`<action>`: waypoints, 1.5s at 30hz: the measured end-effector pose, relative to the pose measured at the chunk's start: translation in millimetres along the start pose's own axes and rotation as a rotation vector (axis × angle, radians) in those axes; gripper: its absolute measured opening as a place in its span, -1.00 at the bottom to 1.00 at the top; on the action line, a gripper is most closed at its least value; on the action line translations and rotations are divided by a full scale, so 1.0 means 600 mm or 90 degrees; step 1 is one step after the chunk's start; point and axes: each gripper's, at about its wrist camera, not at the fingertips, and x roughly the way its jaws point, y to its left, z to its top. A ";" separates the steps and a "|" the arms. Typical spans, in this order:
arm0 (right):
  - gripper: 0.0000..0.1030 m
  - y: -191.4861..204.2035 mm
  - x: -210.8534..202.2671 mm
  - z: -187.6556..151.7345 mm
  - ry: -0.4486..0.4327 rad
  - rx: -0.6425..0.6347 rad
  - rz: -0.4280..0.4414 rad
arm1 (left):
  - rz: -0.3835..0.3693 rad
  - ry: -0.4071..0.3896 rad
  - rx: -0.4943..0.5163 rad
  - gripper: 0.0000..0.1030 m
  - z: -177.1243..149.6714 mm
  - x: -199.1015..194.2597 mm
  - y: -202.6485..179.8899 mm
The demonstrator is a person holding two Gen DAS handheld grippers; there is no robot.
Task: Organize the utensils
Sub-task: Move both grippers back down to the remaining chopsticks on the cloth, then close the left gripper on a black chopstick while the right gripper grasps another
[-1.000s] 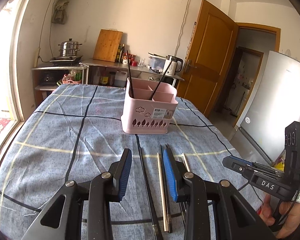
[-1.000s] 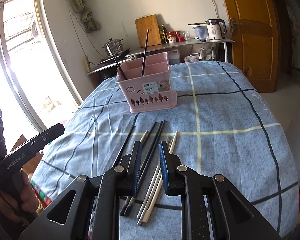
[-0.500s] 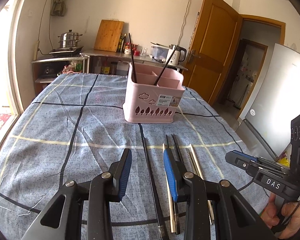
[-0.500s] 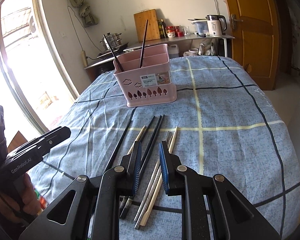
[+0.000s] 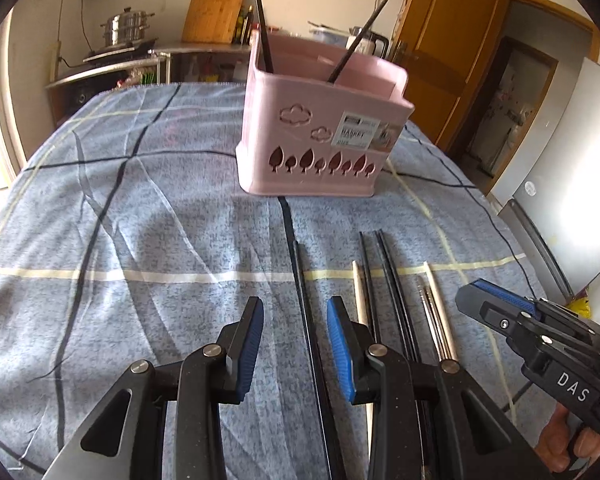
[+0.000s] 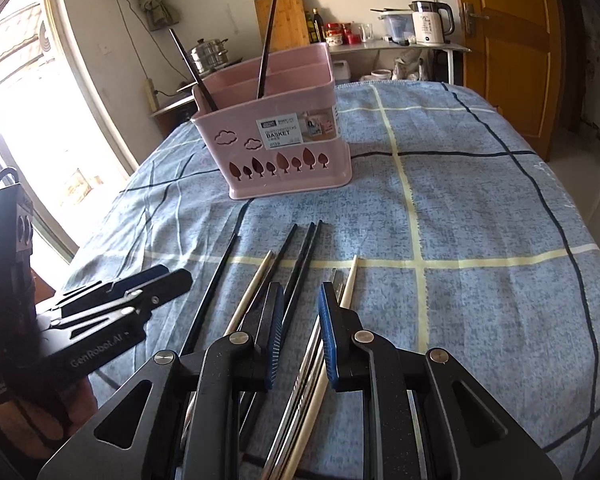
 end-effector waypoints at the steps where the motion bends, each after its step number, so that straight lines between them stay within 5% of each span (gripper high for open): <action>1: -0.64 0.000 0.007 0.003 0.004 0.000 0.000 | -0.002 0.007 -0.001 -0.37 0.001 0.007 0.000; 10: -0.74 -0.007 0.079 0.029 0.054 0.006 -0.018 | 0.000 0.033 0.006 -0.38 0.012 0.047 -0.007; 20: -0.79 0.000 0.111 0.039 0.079 -0.006 -0.040 | 0.041 0.038 0.017 -0.86 0.022 0.051 -0.001; 37: -0.88 -0.005 0.125 0.059 0.111 0.005 -0.045 | 0.064 0.072 0.039 -0.88 0.040 0.062 -0.009; 45: -0.89 -0.001 0.080 0.075 0.073 0.013 -0.017 | 0.055 0.044 0.028 -0.90 0.053 0.025 -0.012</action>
